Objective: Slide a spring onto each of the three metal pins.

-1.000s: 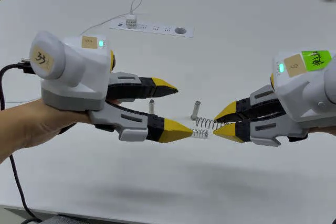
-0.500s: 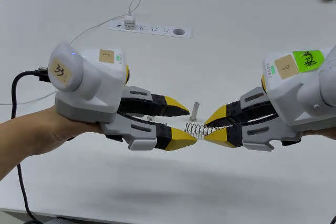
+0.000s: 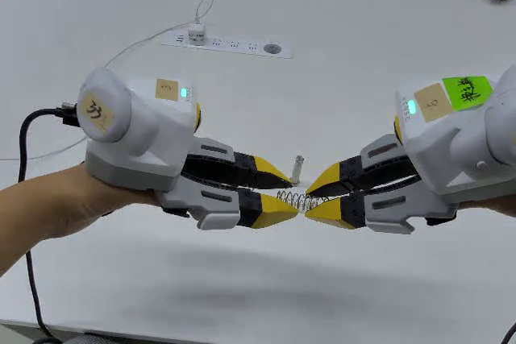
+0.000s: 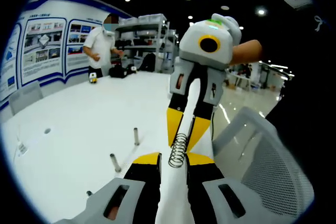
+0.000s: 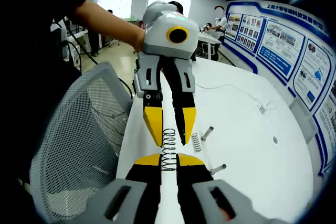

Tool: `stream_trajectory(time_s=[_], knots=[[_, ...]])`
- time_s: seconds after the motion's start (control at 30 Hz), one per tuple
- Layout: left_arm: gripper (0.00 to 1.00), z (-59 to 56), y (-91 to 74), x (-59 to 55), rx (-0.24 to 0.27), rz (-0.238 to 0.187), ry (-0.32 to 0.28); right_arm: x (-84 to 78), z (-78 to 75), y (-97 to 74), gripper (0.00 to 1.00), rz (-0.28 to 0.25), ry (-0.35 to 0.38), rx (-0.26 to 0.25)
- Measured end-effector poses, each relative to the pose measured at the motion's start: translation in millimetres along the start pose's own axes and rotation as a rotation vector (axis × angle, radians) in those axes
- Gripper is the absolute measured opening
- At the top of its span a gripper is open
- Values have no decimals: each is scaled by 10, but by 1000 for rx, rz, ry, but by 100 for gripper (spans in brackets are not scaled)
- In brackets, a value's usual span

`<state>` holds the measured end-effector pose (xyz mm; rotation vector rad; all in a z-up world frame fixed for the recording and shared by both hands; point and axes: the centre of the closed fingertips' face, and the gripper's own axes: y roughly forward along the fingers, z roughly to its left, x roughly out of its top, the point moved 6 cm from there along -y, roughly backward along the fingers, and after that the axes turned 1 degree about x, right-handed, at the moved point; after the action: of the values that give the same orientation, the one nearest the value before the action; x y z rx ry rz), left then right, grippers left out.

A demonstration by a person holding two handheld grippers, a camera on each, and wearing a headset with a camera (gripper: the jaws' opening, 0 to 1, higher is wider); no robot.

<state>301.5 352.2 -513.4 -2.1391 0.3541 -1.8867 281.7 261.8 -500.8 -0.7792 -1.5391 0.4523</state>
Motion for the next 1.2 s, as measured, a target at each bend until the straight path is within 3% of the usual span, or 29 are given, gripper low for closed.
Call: stream_trajectory(time_s=[0.37, 0.57, 0.67, 0.87, 0.97, 1.2], knots=[[11, -35, 59, -25, -32, 36, 27, -27, 21, 6, 11, 10, 0, 4], [10, -41, 57, -11, -5, 37, 113, -53, -3, -12, 11, -11, -7, -7], [9, -34, 67, -8, -2, 42, 137, -47, 3, -3, 11, 5, -47, -25], [10, -35, 59, -4, -18, 45, 129, -131, -30, 8, 16, 18, -34, -33], [10, -34, 34, -10, -18, 44, 121, -134, -28, -9, 15, -39, 42, -24], [10, -61, 0, 0, -15, 35, 113, -131, 1, -28, 12, -99, 93, 18]])
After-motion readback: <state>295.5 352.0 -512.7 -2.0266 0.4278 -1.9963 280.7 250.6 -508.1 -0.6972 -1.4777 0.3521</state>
